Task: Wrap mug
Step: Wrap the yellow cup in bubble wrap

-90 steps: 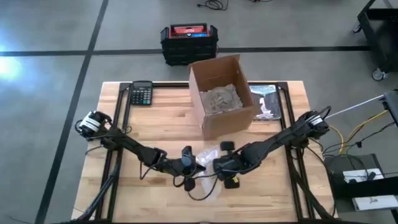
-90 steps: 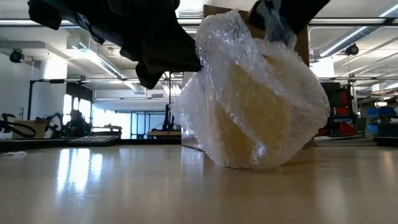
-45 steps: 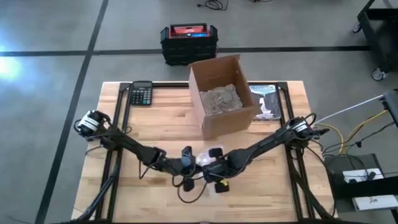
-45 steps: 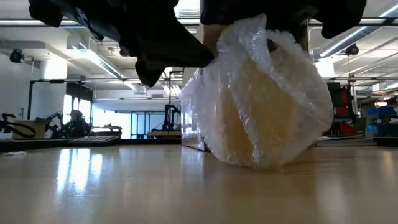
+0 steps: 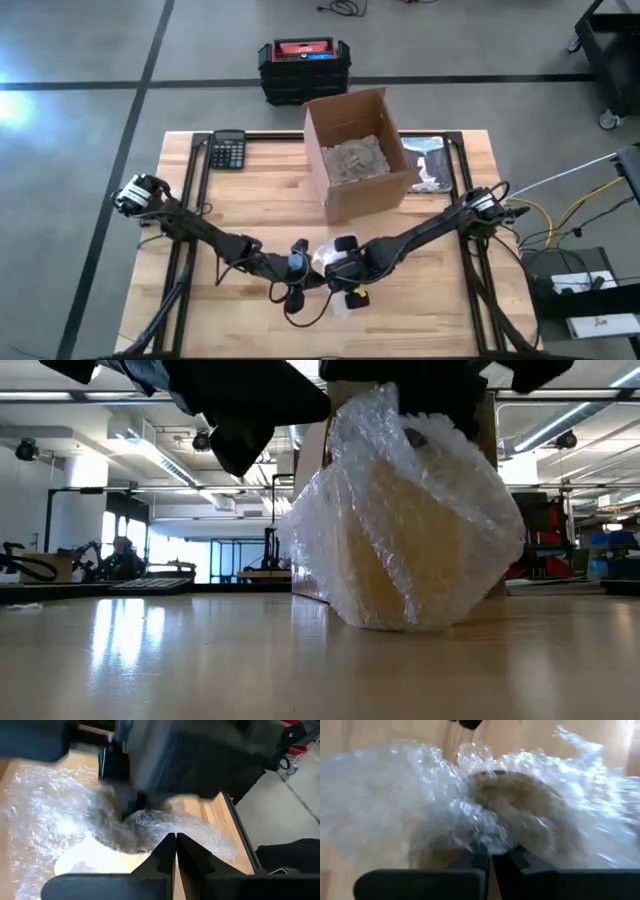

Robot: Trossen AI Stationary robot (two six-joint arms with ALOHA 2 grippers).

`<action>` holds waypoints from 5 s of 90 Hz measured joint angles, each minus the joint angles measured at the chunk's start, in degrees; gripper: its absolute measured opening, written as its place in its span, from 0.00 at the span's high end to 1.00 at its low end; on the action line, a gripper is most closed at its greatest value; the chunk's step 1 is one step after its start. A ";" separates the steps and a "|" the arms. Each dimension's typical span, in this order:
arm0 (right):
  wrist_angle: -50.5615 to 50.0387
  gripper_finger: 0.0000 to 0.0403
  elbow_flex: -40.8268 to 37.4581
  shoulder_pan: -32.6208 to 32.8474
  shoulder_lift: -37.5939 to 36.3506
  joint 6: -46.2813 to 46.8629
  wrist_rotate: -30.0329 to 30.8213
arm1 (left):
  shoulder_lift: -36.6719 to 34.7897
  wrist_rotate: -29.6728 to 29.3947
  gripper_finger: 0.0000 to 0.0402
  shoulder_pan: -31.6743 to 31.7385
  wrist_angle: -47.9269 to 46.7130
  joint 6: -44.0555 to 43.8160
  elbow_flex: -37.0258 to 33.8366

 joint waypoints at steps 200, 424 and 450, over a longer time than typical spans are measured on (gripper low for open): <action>11.91 0.99 -8.30 -1.60 -4.90 -9.92 -10.34 | 5.98 1.47 1.00 5.21 3.08 3.10 0.22; -4.90 0.99 4.16 -1.71 -6.03 -3.74 -3.60 | 6.36 2.18 1.00 5.09 5.79 2.82 0.04; -2.33 0.99 -0.69 -2.51 1.10 -3.65 -1.10 | 6.34 2.49 1.00 5.11 5.88 2.80 0.02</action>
